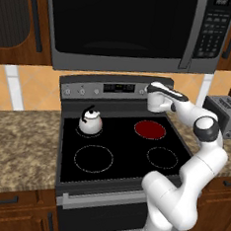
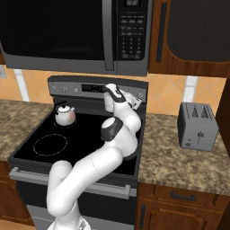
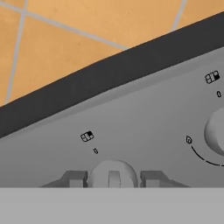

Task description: Turn off the rear right burner of the stove.

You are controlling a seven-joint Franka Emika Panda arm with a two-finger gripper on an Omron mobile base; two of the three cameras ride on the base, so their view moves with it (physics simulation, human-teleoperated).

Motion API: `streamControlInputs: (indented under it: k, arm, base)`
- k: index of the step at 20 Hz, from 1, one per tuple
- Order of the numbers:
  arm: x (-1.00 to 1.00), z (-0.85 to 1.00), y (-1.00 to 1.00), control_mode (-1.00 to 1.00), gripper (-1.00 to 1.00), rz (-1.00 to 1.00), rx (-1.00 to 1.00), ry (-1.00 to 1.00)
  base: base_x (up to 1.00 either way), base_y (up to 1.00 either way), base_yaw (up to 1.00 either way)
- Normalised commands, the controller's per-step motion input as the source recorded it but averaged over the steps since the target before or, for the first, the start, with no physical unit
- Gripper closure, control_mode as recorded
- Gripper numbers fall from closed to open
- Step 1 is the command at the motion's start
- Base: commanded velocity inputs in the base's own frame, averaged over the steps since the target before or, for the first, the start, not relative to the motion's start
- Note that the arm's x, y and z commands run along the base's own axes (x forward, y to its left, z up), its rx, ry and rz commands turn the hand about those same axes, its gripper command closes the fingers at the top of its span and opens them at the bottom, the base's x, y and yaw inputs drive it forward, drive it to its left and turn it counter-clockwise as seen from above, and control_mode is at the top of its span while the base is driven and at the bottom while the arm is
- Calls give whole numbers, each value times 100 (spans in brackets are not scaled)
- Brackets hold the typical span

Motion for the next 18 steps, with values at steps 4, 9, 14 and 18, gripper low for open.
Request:
streamControlInputs:
  k: [4, 9, 14, 18]
  arm:
    - [0, 0, 0, -100, 100, -9, 9, 0]
    - [0, 0, 0, -100, 100, -13, 14, 0]
    - [0, 0, 0, -100, 100, -14, 17, 0]
    - [0, 0, 0, -100, 100, -15, 22, 0]
  base:
    - [0, 0, 0]
    - [0, 0, 0]
    - [0, 0, 0]
    - [0, 0, 0]
